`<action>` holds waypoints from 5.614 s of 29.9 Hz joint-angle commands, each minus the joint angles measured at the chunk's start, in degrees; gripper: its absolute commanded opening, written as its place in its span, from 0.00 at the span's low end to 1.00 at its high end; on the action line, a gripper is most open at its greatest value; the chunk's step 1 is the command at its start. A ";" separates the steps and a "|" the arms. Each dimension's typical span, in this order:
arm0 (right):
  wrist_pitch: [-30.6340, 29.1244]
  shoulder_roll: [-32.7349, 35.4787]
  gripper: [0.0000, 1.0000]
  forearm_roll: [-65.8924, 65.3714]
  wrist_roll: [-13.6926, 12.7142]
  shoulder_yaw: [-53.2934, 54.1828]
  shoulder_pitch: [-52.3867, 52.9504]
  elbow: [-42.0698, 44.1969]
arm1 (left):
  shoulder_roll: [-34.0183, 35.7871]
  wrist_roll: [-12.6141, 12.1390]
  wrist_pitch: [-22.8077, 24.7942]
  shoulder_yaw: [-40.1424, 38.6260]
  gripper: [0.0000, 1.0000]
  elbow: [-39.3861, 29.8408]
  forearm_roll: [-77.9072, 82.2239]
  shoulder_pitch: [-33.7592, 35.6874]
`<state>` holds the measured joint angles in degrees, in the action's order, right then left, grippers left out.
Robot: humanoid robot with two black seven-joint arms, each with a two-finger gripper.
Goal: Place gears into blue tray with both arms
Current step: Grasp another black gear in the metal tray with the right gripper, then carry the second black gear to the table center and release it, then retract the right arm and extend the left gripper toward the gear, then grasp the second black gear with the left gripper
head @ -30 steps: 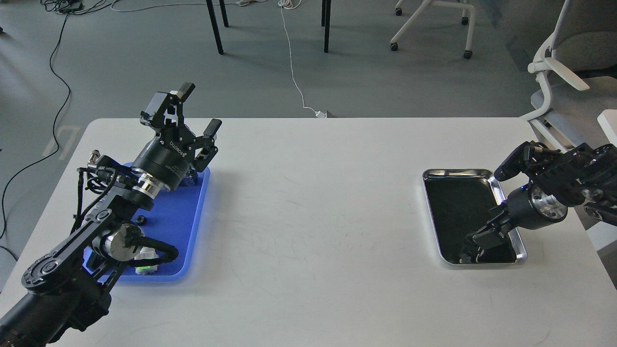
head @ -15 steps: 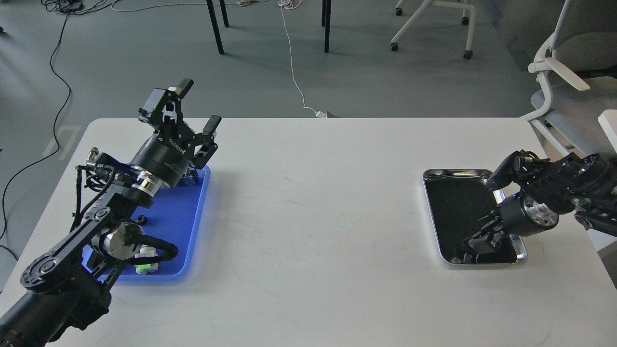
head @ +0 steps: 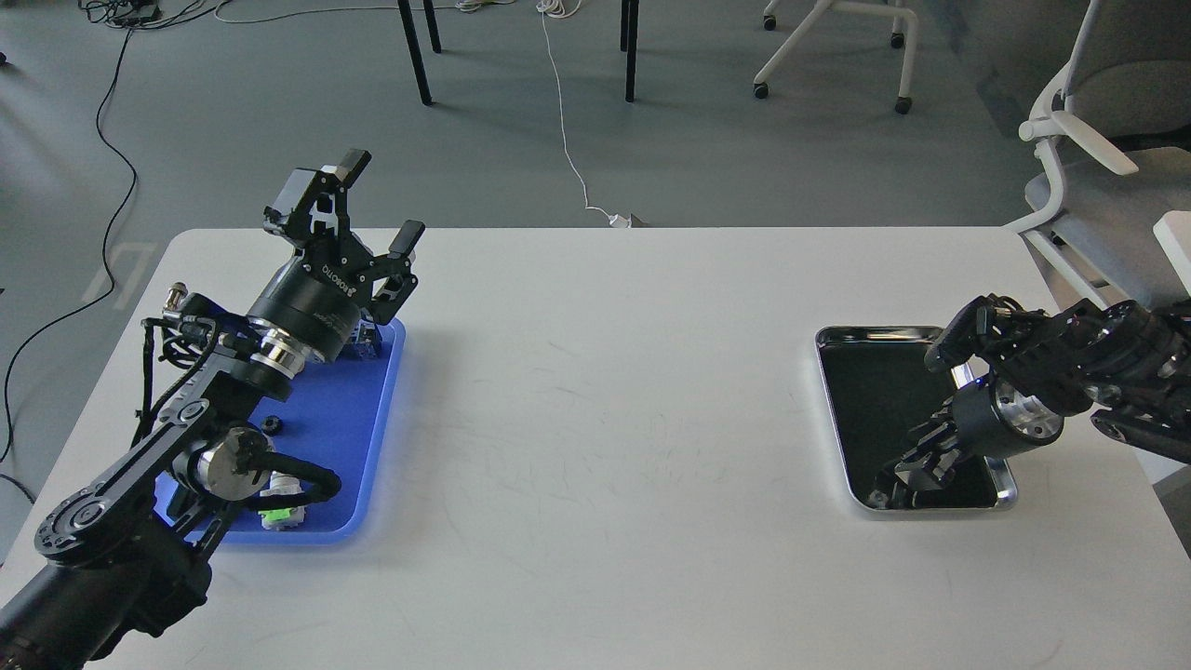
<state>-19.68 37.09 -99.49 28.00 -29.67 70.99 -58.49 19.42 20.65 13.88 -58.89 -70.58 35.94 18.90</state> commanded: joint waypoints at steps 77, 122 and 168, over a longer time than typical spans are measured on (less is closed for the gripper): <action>14.14 -31.02 0.32 27.59 0.00 -10.32 6.80 5.40 | 0.35 -0.17 0.09 0.00 0.99 -1.14 0.09 -1.50; 6.94 -8.79 0.99 97.46 0.00 62.54 -40.31 2.06 | 1.41 7.35 8.00 10.79 0.99 -6.68 40.66 6.04; 6.94 -7.65 0.99 97.73 0.00 64.30 -42.42 3.73 | -16.26 7.35 -5.09 52.74 0.71 26.37 89.06 32.25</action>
<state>-12.74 29.45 -1.77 27.99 34.63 28.67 -54.75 3.13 28.00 8.79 -6.15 -44.22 125.01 51.27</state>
